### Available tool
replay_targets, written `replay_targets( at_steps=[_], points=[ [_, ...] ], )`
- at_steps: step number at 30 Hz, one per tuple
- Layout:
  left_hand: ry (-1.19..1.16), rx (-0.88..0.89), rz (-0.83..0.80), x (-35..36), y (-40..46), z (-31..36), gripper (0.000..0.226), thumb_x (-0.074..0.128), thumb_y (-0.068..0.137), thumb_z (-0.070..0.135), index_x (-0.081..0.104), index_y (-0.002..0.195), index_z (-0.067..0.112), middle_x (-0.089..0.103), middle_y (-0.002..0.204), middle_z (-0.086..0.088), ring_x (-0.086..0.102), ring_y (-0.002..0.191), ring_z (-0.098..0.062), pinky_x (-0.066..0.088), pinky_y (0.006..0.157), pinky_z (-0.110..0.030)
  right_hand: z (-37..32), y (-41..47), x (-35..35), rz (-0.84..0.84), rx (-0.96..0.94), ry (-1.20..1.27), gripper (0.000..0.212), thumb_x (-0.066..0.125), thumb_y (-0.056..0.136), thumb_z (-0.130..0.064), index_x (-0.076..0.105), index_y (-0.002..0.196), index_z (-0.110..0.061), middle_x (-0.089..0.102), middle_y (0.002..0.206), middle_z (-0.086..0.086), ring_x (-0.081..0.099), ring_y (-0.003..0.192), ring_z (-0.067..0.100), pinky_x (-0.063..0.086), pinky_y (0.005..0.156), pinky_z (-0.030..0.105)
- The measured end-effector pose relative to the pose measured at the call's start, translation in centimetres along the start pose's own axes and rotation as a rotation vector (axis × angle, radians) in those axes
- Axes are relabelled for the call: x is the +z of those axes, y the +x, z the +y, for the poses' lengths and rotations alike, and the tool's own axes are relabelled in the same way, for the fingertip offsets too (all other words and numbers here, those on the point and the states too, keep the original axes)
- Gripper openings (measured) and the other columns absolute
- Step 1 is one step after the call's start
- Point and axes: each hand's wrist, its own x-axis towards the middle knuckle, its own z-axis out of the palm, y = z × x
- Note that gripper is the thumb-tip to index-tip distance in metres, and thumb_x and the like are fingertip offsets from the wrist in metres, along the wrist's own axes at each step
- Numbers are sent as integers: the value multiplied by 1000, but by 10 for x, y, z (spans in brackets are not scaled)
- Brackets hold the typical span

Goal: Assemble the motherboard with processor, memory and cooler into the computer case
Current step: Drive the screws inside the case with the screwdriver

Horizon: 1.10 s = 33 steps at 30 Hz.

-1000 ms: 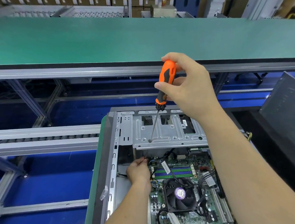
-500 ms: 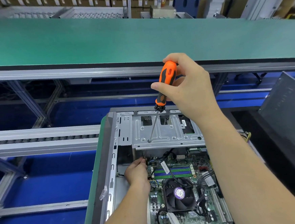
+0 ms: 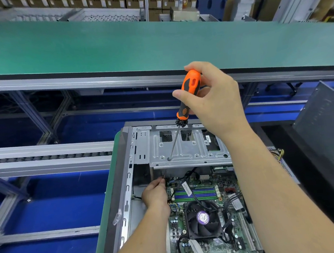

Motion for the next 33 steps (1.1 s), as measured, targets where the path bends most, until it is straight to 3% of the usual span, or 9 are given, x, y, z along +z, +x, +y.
replay_targets(
  at_steps=[2, 6, 9, 12, 15, 17, 21, 25, 33],
  points=[
    [10, 4, 6, 0, -1, 0, 20, 64, 91, -4, 70, 90, 15, 72, 106, -9, 65, 106, -25, 51, 94, -37, 0, 0, 0, 2, 1, -2, 39, 81, 83, -29, 62, 117, -25, 54, 77, -17, 61, 74, 28, 61, 75, 46],
    [15, 4, 11, 2, -3, 1, 19, 67, 89, -3, 70, 87, 16, 72, 109, -13, 65, 107, -30, 51, 92, -35, 0, -2, 1, 4, 2, -8, 40, 82, 83, -29, 62, 118, -25, 55, 78, -15, 60, 73, 28, 61, 75, 45],
    [15, 5, 18, 2, -4, 1, 19, 67, 89, -3, 70, 85, 16, 71, 110, -16, 60, 89, -22, 50, 88, -33, -1, -3, 2, 10, 6, -21, 41, 82, 83, -30, 63, 118, -25, 55, 79, -17, 58, 72, 24, 61, 75, 45],
    [12, 10, 34, 1, -4, 2, 22, 63, 88, -8, 70, 83, 13, 73, 99, -13, 64, 87, -23, 52, 89, -36, -3, -3, 2, 12, 6, -29, 40, 82, 83, -30, 63, 118, -25, 54, 79, -17, 58, 72, 23, 61, 75, 45],
    [76, 35, 69, 0, -2, 3, 25, 54, 85, -12, 69, 82, 8, 67, 79, -8, 56, 69, -23, 48, 66, -27, -5, -4, 3, 9, -1, -33, 40, 82, 83, -29, 63, 118, -25, 54, 78, -17, 56, 70, 21, 60, 75, 44],
    [162, 49, 89, -1, -2, 4, 24, 52, 81, -11, 67, 76, 7, 63, 70, -7, 52, 61, -22, 45, 60, -25, -6, -5, 4, 3, -3, -33, 40, 82, 83, -29, 63, 119, -25, 54, 79, -18, 56, 71, 21, 60, 76, 45],
    [476, 146, 51, -4, -5, 4, 29, 55, 81, -4, 46, 57, 8, 46, 53, -4, 35, 48, -17, 29, 34, -16, -9, -7, 8, -7, -36, -64, 41, 82, 83, -29, 63, 119, -23, 52, 79, -21, 54, 68, 16, 60, 75, 42],
    [657, 193, 18, -5, -7, 6, 33, 60, 84, 3, 47, 54, 10, 48, 51, -3, 40, 49, -17, 31, 46, -20, -9, -10, 12, -18, -51, -87, 41, 82, 83, -30, 64, 119, -23, 52, 80, -21, 53, 66, 10, 59, 75, 40],
    [795, 252, -25, -8, -10, 5, 48, 56, 83, -2, 35, 43, 16, 32, 41, 2, 31, 45, -17, 29, 49, -20, -10, -15, 20, -29, -87, -120, 41, 83, 83, -32, 63, 118, -23, 51, 78, -22, 51, 65, 5, 58, 75, 38]
  ],
)
